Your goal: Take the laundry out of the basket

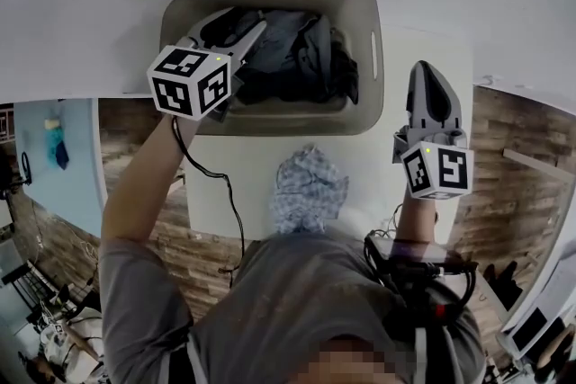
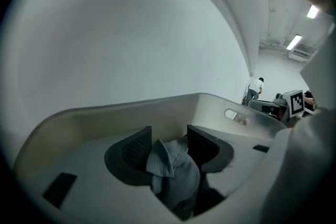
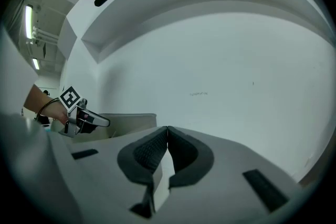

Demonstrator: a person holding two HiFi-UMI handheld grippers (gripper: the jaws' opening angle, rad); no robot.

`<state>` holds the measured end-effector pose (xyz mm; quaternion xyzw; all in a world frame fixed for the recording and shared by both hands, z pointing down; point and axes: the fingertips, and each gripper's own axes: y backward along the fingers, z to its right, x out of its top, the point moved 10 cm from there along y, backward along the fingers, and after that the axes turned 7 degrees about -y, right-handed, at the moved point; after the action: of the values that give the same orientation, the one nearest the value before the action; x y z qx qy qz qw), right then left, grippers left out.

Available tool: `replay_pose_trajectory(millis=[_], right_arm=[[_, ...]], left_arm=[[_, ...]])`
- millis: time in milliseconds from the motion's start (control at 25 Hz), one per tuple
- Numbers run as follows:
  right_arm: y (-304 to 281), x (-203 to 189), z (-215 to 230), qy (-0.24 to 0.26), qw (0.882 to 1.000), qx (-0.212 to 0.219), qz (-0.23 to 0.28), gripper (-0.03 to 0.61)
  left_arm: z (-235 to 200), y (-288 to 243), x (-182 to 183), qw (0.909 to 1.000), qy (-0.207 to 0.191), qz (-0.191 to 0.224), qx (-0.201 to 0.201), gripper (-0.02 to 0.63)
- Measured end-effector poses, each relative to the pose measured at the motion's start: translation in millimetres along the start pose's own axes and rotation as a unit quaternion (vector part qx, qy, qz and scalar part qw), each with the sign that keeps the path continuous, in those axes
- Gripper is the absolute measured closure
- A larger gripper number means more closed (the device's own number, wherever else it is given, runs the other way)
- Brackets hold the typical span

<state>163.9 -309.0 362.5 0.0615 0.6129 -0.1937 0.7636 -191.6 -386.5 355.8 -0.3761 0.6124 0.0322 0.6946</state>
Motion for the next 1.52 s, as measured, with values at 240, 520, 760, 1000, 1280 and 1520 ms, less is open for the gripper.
replay_pose_trajectory(millis=[240,520,760,1000,1280,1520], right_arm=[[-11.6,-16.0,16.9,-0.019,1.0,-0.012,-0.016,0.571],[-22.2,-29.5,27.1,-0.033,0.999,-0.013,-0.031,0.571],[-22.0,-34.2,31.5,-0.039,0.999,-0.02,-0.033,0.571],[-18.0,-34.8,32.8,-0.039,0.998,-0.025,-0.035,0.571],[-19.0,-31.5,25.6,-0.042,0.998,-0.017,-0.039,0.571],[-23.2,-39.7,28.0,-0.041,0.998,-0.017,-0.043,0.571]], left_arm=[[-10.4,-16.7,-17.2,0.9979,0.041,-0.05,-0.002,0.379],[-12.3,-36.1,-40.5,0.9934,0.051,-0.102,-0.015,0.356],[-15.7,-48.9,-48.4,0.9889,0.074,-0.128,-0.008,0.357],[-25.7,-40.0,-46.6,0.9893,0.054,-0.129,0.04,0.349],[-21.8,-46.4,-51.1,0.9864,0.067,-0.149,0.016,0.305],[-20.7,-57.6,-61.4,0.9859,0.065,-0.154,0.002,0.351]])
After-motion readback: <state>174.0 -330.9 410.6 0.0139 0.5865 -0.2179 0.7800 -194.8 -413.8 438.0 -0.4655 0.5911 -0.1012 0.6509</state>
